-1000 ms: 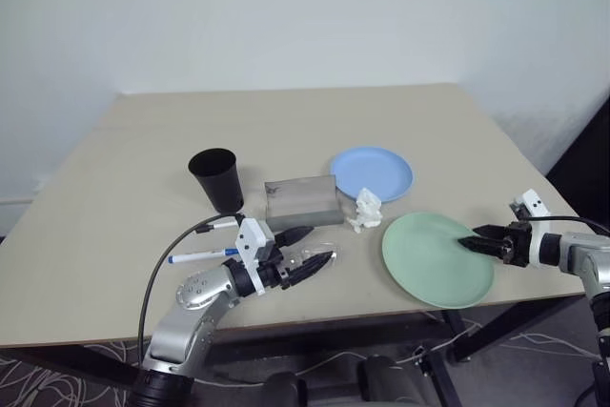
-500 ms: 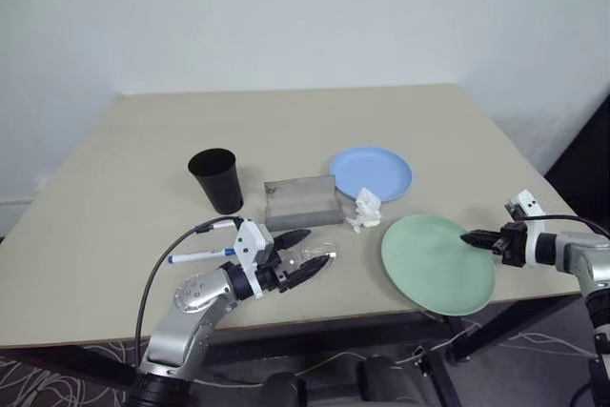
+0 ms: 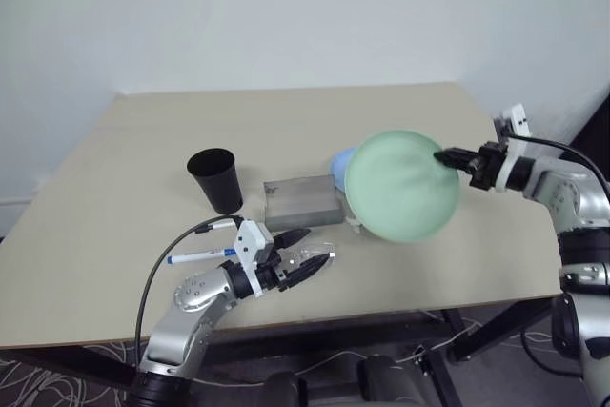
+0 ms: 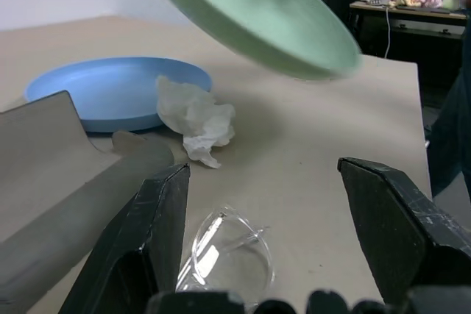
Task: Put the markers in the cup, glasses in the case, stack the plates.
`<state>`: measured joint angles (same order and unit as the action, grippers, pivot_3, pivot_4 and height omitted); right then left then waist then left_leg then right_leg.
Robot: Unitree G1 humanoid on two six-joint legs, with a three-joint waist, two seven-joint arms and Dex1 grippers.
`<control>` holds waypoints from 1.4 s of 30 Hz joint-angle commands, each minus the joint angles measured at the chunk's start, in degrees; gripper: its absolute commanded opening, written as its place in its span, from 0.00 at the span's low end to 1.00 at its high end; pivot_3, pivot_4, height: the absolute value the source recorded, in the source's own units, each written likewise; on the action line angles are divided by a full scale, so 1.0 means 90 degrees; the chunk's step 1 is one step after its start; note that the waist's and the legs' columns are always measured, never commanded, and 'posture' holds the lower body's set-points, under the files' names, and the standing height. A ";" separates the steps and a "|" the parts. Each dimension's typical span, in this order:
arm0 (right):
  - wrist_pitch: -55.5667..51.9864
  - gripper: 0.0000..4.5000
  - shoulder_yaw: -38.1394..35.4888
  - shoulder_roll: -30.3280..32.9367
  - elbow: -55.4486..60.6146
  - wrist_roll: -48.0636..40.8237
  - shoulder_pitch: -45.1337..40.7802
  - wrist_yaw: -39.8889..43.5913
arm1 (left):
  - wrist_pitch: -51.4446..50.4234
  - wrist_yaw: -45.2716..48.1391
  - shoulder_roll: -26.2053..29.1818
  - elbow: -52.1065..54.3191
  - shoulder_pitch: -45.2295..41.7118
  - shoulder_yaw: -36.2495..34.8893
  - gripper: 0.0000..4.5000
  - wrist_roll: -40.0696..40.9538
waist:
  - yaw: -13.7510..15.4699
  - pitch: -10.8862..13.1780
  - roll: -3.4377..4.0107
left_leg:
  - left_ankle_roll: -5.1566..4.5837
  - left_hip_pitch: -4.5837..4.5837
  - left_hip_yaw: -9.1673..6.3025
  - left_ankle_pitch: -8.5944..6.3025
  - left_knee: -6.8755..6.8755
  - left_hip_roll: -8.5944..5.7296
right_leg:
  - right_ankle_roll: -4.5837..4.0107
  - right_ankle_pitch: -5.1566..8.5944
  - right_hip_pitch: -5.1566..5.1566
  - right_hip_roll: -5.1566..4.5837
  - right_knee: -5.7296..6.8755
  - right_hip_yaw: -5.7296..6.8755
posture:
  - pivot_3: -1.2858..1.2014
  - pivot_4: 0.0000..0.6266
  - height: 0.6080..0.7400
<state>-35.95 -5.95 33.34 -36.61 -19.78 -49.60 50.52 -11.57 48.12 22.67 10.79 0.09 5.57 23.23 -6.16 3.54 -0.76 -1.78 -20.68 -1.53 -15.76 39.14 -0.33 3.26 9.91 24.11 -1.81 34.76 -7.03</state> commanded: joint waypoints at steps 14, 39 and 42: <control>0.2117 0.16 -0.0554 -0.1270 -0.3960 0.0818 -0.2300 -0.2770 | 0.0149 -0.0107 -0.0025 0.0166 -0.0104 -0.0067 0.76 -0.0065 | -0.0042 -0.0003 0.0005 | -0.0006 -0.0006 -0.0009 -0.0002 -0.0061 -0.0006 | 0.0016 -0.0011 0.0022 0.0000 -0.0005 -0.0006 | 0.52 0.00 0.97; 0.1629 0.90 0.1245 -0.0498 0.1954 0.1104 0.1320 0.1783 | 0.0160 0.0050 0.0449 -0.0164 -0.0274 -0.0497 0.76 0.0003 | -0.0135 -0.0005 0.0031 | -0.0006 0.0003 -0.0032 -0.0001 -0.0033 -0.0007 | 0.0016 -0.0011 0.0008 0.0003 0.0013 0.0007 | 0.52 0.00 0.97; 0.1781 0.96 0.1433 -0.0572 0.2188 0.1246 0.1537 0.1589 | 0.0190 0.0075 0.0474 -0.0224 -0.0280 -0.0540 0.76 0.0004 | -0.0132 -0.0005 0.0030 | -0.0005 0.0010 -0.0032 -0.0001 -0.0032 -0.0004 | 0.0015 -0.0010 0.0004 0.0004 0.0013 0.0010 | 0.52 0.00 0.97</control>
<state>-21.30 6.77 28.21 -19.40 -8.89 -35.44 65.71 -10.95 48.50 26.53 8.14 -1.20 2.20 22.65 -7.35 3.50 -0.49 -1.82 -20.59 -1.84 -15.77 38.87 -0.37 3.39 9.82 24.13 -1.77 34.88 -6.92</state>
